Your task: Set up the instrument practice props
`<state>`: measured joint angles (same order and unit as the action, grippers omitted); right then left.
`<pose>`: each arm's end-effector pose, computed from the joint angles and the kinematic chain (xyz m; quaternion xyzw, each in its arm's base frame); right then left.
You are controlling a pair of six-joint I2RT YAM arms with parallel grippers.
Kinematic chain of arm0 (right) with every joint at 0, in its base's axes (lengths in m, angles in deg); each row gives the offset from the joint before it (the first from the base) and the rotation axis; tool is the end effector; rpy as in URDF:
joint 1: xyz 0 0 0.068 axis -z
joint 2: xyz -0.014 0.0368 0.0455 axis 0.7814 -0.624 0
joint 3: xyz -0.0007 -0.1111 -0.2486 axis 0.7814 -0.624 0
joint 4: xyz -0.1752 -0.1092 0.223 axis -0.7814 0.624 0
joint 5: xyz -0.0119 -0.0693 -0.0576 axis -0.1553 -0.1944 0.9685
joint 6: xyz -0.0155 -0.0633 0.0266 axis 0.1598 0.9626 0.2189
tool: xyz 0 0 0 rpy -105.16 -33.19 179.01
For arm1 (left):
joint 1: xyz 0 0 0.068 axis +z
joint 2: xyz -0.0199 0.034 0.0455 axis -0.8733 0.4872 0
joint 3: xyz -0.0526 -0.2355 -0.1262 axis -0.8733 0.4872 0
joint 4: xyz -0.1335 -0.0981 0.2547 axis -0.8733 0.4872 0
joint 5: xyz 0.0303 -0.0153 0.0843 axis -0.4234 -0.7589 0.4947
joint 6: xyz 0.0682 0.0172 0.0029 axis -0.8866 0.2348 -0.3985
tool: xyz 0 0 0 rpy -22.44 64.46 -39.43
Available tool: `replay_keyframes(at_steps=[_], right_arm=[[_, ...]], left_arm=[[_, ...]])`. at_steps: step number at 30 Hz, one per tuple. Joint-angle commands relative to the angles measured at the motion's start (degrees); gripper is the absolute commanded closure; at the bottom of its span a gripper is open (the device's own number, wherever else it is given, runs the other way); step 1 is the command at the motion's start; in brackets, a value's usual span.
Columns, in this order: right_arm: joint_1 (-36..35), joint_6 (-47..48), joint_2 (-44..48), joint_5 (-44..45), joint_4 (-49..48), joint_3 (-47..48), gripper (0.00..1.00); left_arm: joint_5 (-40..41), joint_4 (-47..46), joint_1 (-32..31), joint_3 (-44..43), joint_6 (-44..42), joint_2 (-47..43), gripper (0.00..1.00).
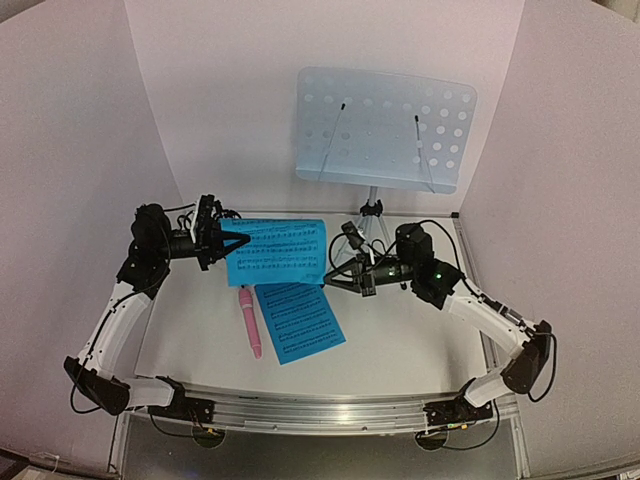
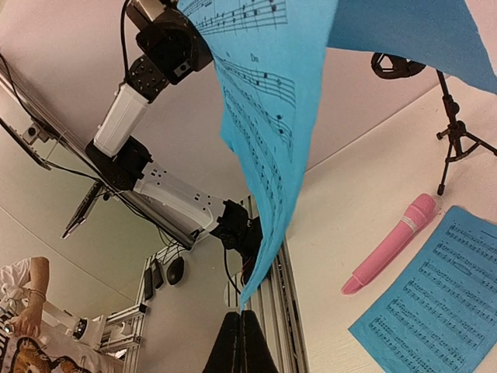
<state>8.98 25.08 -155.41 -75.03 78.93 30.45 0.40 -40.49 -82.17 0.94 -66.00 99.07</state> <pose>0.2687 0.3021 0.3889 -0.3655 0.6503 0.5772 0.3321 0.2698 -0.1601 0.4674 0.4655 0.5291 -0.4775 0.5248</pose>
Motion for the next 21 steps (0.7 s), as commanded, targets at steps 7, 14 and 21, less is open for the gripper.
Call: replay_keyframes(at_steps=[7, 14, 21], right_arm=[[0.12, -0.35, 1.98, 2.61, -0.01, -0.75, 1.00], [0.09, -0.94, 2.73, 14.36, 7.42, 1.57, 1.00], [-0.56, -4.27, 3.14, 23.21, 9.22, 1.16, 1.00]], left_arm=[[0.34, -0.63, 0.32, -0.12, -0.75, -1.46, 1.00], [4.51, 2.15, 0.23, 0.58, -9.38, -2.79, 1.00], [7.77, 3.12, 0.14, 3.68, -19.73, -4.81, 1.00]])
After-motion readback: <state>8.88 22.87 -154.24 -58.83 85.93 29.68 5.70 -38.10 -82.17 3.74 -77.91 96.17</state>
